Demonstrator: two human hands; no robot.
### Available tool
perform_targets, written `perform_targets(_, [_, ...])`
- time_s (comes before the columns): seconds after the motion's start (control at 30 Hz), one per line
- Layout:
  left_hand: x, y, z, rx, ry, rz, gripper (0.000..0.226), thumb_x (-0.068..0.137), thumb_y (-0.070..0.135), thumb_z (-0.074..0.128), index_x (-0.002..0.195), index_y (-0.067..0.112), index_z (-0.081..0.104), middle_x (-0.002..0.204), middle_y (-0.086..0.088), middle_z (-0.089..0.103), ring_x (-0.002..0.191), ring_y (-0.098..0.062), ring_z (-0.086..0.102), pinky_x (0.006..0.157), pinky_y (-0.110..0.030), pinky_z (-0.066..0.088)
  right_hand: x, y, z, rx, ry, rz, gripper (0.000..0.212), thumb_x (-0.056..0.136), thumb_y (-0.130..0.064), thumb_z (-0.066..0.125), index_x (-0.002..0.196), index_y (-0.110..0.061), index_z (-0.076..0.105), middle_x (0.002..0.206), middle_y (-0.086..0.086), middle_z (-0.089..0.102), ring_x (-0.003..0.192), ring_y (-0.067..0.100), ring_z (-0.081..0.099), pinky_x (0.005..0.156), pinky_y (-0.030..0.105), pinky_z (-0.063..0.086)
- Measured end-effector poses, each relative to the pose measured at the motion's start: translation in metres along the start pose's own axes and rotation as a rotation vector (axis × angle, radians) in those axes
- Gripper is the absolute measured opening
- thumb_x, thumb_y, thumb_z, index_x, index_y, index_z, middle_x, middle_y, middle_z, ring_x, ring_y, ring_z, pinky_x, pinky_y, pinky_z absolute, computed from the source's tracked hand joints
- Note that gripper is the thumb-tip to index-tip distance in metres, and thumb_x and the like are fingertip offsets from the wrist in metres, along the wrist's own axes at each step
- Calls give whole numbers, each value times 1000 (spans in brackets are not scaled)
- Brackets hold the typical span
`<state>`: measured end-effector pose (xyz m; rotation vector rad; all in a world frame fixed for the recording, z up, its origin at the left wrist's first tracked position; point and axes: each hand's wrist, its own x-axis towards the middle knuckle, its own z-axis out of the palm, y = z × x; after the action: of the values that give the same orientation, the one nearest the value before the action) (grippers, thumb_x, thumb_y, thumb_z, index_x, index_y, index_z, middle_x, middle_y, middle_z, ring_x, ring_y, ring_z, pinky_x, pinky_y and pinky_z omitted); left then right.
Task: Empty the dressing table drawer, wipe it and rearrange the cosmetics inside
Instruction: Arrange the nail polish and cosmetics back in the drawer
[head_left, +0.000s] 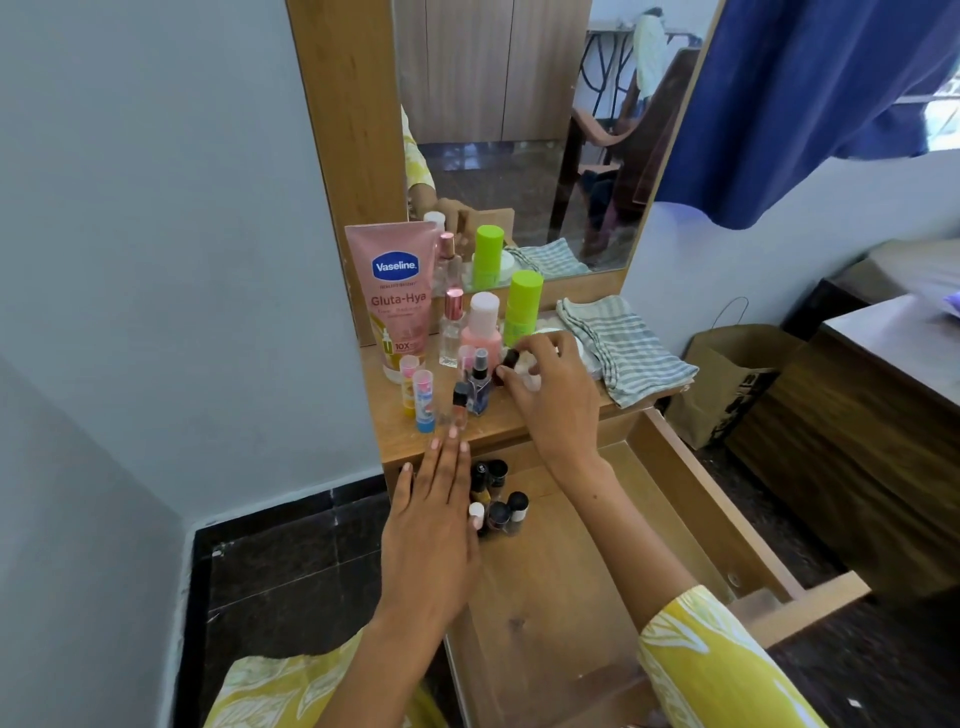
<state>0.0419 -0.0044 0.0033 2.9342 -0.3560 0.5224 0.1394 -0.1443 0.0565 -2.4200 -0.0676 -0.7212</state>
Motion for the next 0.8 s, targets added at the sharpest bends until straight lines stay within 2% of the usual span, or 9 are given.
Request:
perform_targets(0.1, [0, -1, 0, -6, -26, -7, 86, 59, 26, 84, 134, 4, 49, 144, -11, 42, 130, -24, 41, 101, -47, 32, -13, -3, -5, 121, 13, -13, 15, 83, -21, 71, 90, -18, 58, 91, -6, 65, 79, 11, 65, 63, 34, 52])
perform_targets(0.2, [1, 0, -2, -33, -43, -17, 85, 59, 24, 83, 134, 4, 48, 144, -11, 42, 130, -23, 40, 101, -46, 32, -37, -4, -19, 225, 34, 34, 14, 85, -24, 70, 93, -18, 59, 88, -12, 68, 76, 9, 66, 65, 40, 55])
perform_targets(0.27, [1, 1, -6, -62, -66, -16, 85, 62, 23, 81, 137, 5, 45, 146, -11, 39, 132, -24, 38, 103, -45, 31, -53, -4, -32, 261, 69, 58, 14, 85, -23, 70, 95, -19, 61, 88, -13, 68, 76, 7, 67, 65, 37, 56])
perform_targets(0.33, [1, 1, -7, -56, -118, -32, 84, 74, 25, 72, 144, 8, 30, 154, -8, 21, 139, -21, 24, 109, -40, 21, -68, -1, -46, 268, 70, 95, 15, 83, -19, 71, 94, -21, 61, 85, -18, 66, 78, 0, 66, 66, 30, 57])
perform_targets(0.4, [0, 2, -11, -58, -151, -37, 82, 84, 25, 62, 148, 12, 12, 156, -4, 1, 142, -18, 6, 113, -36, 9, -80, 6, -56, 228, -12, 175, 16, 83, -17, 71, 92, -25, 60, 82, -21, 64, 78, -2, 65, 68, 25, 55])
perform_targets(0.5, [-1, 3, -15, -55, -185, -26, 76, 97, 29, 39, 144, 16, -20, 148, 2, -33, 139, -14, -23, 113, -33, -12, -89, 22, -57, 66, -221, 290, 15, 82, -14, 71, 92, -23, 63, 80, -17, 64, 76, -1, 62, 73, 26, 55])
perform_targets(0.63, [-2, 3, -19, -62, -175, -48, 72, 99, 30, 33, 143, 17, -24, 149, 3, -34, 138, -13, -28, 115, -34, -11, -91, 32, -36, -78, -446, 355, 16, 81, -11, 72, 90, -21, 64, 87, -7, 66, 82, 12, 65, 73, 30, 54])
perform_targets(0.8, [-2, 3, -17, -84, -189, -55, 73, 98, 29, 36, 146, 17, -17, 151, 2, -28, 139, -14, -24, 115, -34, -11, -87, 30, -17, -144, -488, 333, 21, 81, -4, 68, 96, -18, 65, 93, -1, 68, 84, 16, 62, 71, 29, 49])
